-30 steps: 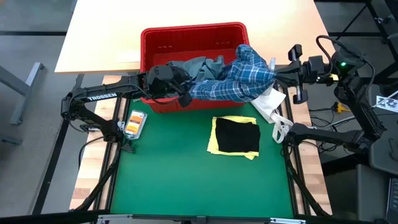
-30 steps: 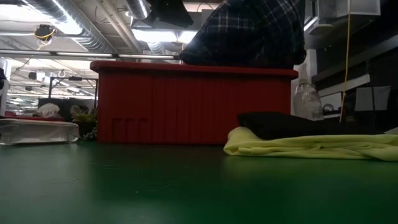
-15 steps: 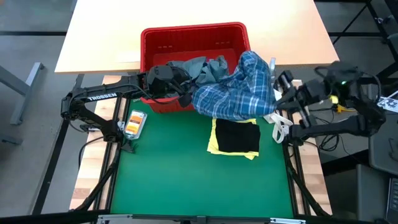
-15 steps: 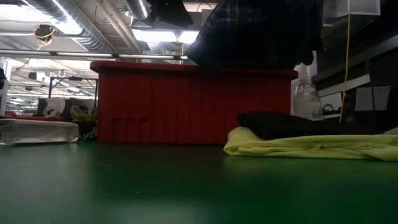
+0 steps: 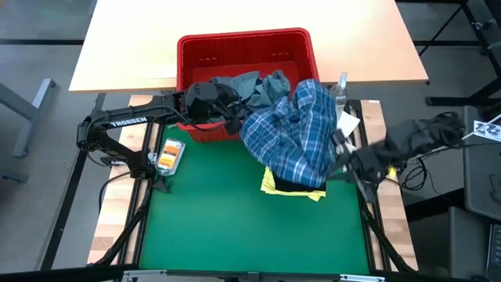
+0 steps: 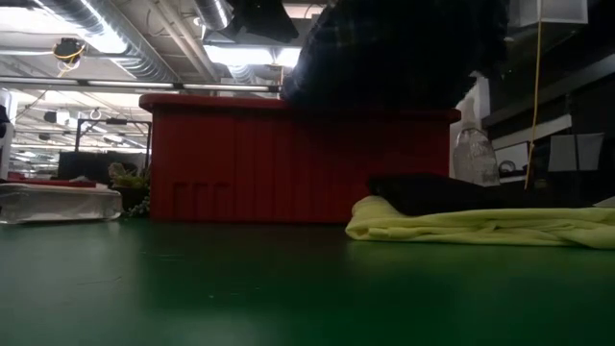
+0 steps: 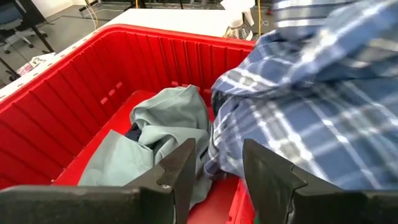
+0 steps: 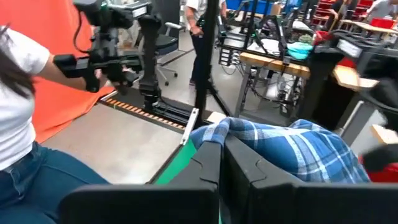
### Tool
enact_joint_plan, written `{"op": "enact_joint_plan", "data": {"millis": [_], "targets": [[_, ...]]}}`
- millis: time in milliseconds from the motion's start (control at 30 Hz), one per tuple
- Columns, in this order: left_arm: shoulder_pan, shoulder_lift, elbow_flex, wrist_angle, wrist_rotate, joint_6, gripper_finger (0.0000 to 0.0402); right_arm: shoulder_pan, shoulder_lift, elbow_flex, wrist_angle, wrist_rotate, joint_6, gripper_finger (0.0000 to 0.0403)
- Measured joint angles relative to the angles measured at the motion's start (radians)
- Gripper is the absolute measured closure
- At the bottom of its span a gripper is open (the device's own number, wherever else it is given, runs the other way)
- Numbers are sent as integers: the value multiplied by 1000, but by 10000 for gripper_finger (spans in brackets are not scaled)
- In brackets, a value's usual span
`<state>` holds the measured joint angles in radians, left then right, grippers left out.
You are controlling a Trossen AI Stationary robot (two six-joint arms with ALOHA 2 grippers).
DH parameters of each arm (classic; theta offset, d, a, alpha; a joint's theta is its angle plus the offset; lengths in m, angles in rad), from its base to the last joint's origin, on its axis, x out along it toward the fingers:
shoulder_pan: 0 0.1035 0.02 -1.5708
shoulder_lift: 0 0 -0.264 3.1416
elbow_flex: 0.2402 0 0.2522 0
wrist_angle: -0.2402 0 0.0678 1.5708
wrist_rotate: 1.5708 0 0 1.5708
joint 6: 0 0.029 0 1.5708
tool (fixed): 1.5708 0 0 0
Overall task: Fold Laundry from Bin
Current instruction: Fold the blue shirt
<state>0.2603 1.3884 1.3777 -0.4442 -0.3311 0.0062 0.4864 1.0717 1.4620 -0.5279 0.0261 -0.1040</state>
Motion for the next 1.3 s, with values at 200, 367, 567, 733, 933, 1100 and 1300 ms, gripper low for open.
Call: {"op": "enact_joint_plan", "data": {"millis": [200,367,567,733,933,1100,1300], "targets": [[-28,0,0,0,1,-3,273,229,72,0,12,258,2,395],[-76,0,0,0,41,-12,273,375,134,0,6,516,3,395],[-165,0,0,0,88,-81,273,463,203,0,-50,686,144,395],[-261,0,0,0,90,-83,273,492,248,0,-185,700,282,395],[-373,0,0,0,90,-83,273,489,283,-1,-372,721,416,395],[-448,20,2,4,83,-82,273,488,289,-1,-488,723,462,395],[-499,102,2,13,81,-82,273,488,289,-1,-510,686,474,395]]}}
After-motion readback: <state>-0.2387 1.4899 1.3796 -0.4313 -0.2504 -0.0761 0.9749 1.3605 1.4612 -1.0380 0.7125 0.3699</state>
